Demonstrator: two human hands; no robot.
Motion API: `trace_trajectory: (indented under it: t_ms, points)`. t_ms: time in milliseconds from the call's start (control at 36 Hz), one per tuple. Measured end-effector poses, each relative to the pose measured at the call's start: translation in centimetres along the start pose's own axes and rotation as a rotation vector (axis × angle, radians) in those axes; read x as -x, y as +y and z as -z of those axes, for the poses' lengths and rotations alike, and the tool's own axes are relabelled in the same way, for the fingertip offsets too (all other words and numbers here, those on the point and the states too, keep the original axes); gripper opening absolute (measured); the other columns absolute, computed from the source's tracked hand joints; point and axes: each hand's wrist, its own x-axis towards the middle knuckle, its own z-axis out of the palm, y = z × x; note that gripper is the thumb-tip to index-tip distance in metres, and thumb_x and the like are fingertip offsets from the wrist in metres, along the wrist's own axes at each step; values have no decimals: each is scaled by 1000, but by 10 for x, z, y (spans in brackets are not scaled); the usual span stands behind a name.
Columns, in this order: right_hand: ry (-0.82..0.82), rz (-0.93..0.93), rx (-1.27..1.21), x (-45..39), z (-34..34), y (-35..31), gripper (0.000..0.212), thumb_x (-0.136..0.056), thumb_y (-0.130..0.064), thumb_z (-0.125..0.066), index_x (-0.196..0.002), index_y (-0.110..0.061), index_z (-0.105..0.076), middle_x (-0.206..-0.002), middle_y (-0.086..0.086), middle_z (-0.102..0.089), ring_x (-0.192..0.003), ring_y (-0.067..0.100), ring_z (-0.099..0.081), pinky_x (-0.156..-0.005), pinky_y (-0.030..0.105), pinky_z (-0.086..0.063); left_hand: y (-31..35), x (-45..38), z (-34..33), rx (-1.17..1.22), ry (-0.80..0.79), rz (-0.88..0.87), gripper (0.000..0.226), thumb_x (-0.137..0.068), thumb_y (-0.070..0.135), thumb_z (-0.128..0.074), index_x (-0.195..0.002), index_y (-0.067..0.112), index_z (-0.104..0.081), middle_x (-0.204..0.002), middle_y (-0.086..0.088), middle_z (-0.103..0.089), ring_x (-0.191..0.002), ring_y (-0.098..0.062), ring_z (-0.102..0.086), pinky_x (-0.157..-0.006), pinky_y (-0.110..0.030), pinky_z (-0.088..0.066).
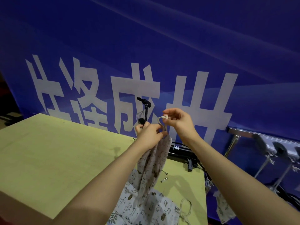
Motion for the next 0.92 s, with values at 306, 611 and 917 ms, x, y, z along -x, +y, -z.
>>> trace_trajectory:
  t_ms: [306, 611, 917]
  points:
    - [21, -37, -134, -1, 7, -2, 24, -83, 10, -56, -83, -11, -67, -86, 1, -69, -85, 12, -64, -76, 20, -52, -5, -5, -4, 14, 48, -18, 26, -96, 43, -40, -84, 44, -63, -102, 0, -60, -119, -23, -31, -89, -35, -21]
    - [-183, -150, 409, 1, 9, 21, 52, -79, -26, -71, -127, -30, -52, -124, -5, -56, -120, 16, -50, -110, 50, -34, -8, -7, -9, -9, 62, 8, 25, -94, 48, -42, -100, 43, -66, -109, -4, -54, -121, -31, -26, -88, -36, -25]
    - [47, 26, 405, 2, 7, 11, 19, -98, -10, -45, -100, -10, -64, -78, -5, -60, -70, 4, -58, -63, 14, -47, -7, -9, -6, -133, 57, -53, 21, -94, 44, -43, -76, 38, -51, -98, -5, -60, -117, -28, -34, -97, -41, -22]
